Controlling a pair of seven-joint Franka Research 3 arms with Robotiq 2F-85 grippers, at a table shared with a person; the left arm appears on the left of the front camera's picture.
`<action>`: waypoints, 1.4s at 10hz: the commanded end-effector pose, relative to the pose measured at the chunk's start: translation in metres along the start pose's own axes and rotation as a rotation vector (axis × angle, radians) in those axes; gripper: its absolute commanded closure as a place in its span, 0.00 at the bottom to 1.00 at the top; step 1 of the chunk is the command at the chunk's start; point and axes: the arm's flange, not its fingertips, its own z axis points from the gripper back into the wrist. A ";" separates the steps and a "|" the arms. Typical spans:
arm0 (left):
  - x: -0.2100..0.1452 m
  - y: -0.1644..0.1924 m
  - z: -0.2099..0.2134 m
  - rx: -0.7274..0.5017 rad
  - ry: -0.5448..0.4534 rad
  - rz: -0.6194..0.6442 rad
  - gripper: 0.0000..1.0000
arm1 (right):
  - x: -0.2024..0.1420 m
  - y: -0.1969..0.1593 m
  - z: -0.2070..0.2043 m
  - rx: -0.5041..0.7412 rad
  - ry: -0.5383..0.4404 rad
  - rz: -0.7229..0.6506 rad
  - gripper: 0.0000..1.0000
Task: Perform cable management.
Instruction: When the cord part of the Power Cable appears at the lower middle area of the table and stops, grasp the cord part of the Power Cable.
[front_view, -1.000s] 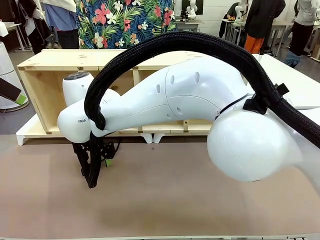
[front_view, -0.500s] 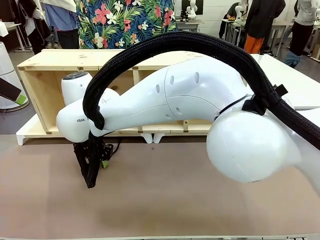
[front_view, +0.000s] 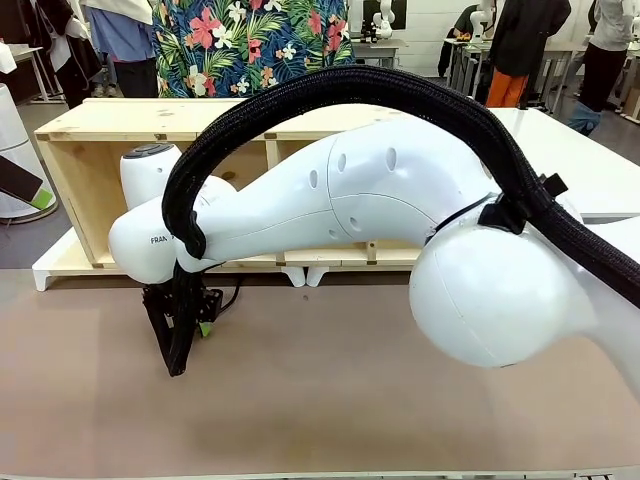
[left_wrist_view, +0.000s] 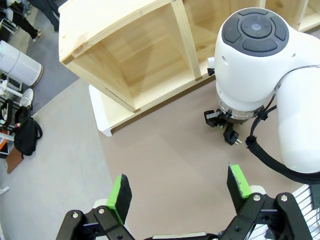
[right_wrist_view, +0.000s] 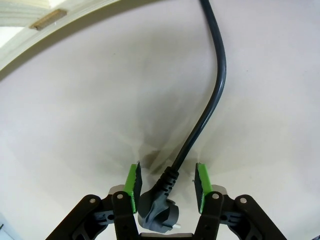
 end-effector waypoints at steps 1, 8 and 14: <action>0.000 0.001 0.001 0.000 -0.006 -0.011 0.00 | 0.000 0.014 0.002 -0.023 0.017 -0.012 0.46; 0.000 0.001 0.001 0.000 -0.006 -0.011 0.00 | 0.001 0.015 0.001 -0.019 0.029 -0.016 1.00; 0.000 0.001 0.001 0.000 -0.006 -0.011 0.00 | -0.002 0.003 -0.001 -0.016 0.016 0.001 0.93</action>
